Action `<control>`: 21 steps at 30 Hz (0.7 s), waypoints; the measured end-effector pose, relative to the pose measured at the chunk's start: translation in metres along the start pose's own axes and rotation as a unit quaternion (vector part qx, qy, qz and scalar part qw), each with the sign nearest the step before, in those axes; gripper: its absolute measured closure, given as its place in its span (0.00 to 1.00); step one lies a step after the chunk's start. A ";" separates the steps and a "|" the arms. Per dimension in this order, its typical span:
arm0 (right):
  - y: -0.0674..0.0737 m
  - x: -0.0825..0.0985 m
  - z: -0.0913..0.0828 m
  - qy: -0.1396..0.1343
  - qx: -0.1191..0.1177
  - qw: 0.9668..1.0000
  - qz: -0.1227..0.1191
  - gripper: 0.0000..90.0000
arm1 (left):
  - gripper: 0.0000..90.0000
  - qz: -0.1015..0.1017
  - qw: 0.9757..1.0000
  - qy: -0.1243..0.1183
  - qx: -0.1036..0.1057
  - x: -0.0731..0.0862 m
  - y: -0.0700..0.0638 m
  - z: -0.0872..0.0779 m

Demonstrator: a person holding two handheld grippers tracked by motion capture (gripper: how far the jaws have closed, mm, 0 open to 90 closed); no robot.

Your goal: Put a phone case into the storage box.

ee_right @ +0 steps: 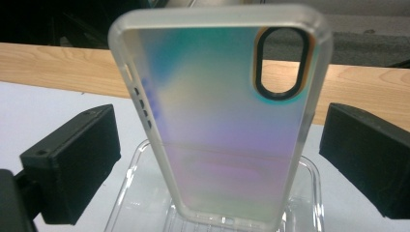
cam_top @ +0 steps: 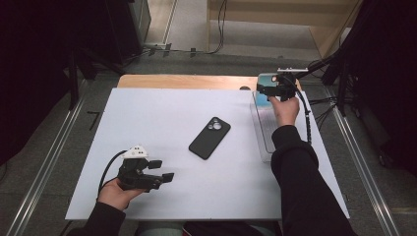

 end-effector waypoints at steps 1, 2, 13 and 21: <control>0.000 0.000 -0.002 0.002 -0.003 1.000 0.001 0.00 | 0.31 -0.001 1.000 -0.001 0.000 0.000 0.000 0.000; 0.000 -0.001 -0.005 0.001 -0.006 1.000 0.000 0.00 | 0.31 -0.002 1.000 -0.002 0.000 0.000 0.000 0.000; 0.006 -0.006 -0.045 0.004 -0.026 1.000 -0.002 0.00 | 0.31 -0.008 1.000 -0.005 0.001 -0.005 0.001 0.001; 0.018 0.008 -0.070 0.025 -0.063 0.998 -0.006 0.00 | 0.31 -0.020 1.000 -0.002 0.005 -0.010 0.001 0.003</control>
Point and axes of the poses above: each handheld gripper's, and its own axes: z roughly forward along the jaws, x roughly out of its underside, y roughly to its left, the point moved 9 cm from there along z, roughly forward along the jaws, and after that the axes turned 5 degrees about x, right-handed, at the moved point
